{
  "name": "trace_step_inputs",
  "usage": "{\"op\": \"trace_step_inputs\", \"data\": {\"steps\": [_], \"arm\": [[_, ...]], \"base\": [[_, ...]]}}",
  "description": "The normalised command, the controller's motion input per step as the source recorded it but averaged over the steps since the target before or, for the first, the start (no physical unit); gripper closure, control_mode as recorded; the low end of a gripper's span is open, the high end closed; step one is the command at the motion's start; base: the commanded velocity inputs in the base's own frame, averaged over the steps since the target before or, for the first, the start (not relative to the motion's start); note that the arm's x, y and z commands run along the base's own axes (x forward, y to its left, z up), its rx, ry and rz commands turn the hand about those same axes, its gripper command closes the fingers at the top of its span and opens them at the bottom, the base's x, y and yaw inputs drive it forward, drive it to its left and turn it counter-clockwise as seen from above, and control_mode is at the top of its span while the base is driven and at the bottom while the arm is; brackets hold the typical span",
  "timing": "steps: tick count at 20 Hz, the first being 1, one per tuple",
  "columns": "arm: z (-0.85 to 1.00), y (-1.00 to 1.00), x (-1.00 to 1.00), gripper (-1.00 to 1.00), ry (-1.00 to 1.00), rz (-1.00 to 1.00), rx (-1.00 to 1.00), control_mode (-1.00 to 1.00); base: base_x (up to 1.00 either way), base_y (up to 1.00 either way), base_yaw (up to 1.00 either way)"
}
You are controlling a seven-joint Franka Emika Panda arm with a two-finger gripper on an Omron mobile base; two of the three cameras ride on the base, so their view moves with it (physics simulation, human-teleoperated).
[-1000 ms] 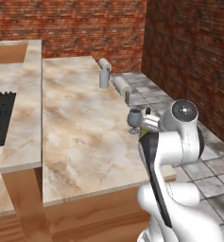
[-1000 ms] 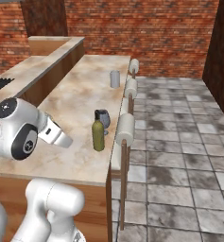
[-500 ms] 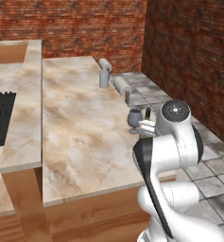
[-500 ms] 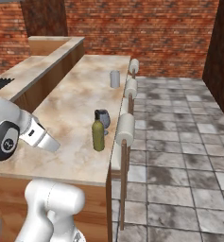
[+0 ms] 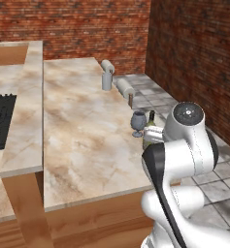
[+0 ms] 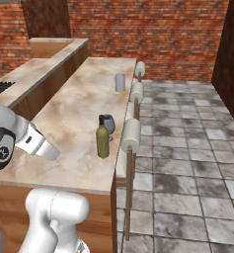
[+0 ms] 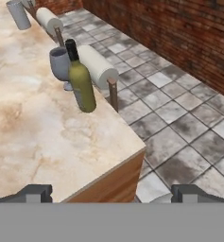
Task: There is a wine glass and glass cup on the dining counter. Place the wine bottle next to the wine glass and the juice bottle next to the glass cup.
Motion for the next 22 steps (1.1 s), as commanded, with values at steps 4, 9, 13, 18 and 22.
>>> {"op": "trace_step_inputs", "data": {"steps": [4,9,13,18,22], "arm": [[0.00,0.00,0.00,-1.00,0.00,0.00,0.00,-1.00],[0.00,0.00,0.00,-1.00,0.00,0.00,0.00,1.00],[0.00,0.00,0.00,-1.00,0.00,0.00,0.00,1.00],[0.00,0.00,0.00,-1.00,0.00,0.00,0.00,1.00],[0.00,0.00,0.00,-1.00,0.00,0.00,0.00,1.00]], "base": [[0.00,0.00,0.00],[-0.06,0.01,0.02],[-0.63,0.11,0.29],[-0.47,0.27,0.51],[-0.03,0.09,0.99]]}}
